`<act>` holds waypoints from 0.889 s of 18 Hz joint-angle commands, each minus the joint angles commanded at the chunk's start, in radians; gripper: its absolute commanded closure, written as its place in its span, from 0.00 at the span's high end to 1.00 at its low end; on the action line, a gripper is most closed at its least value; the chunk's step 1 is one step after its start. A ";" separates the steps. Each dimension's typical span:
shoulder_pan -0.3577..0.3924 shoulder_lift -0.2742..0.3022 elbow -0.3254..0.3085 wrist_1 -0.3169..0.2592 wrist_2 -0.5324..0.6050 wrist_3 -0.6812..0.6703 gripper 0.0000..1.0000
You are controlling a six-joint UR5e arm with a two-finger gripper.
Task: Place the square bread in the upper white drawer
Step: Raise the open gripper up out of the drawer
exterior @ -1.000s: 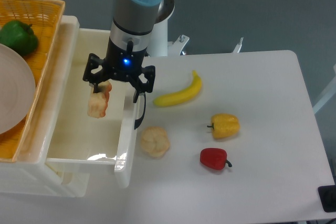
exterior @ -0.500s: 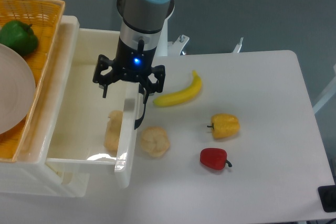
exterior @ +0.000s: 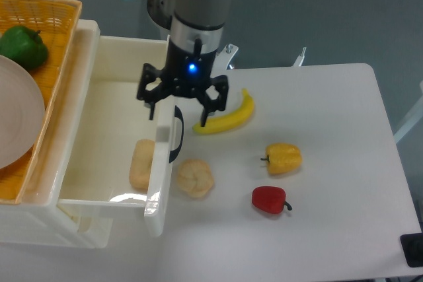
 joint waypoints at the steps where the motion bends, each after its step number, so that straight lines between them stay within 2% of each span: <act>1: 0.002 0.000 -0.002 0.000 0.037 0.028 1.00; 3: 0.018 -0.009 -0.005 -0.003 0.097 0.084 1.00; 7: 0.060 -0.029 -0.011 0.000 0.129 0.161 1.00; 10: 0.072 -0.046 -0.009 0.002 0.196 0.229 1.00; 13: 0.081 -0.087 -0.011 0.038 0.252 0.288 1.00; 16: 0.083 -0.121 -0.011 0.043 0.295 0.295 1.00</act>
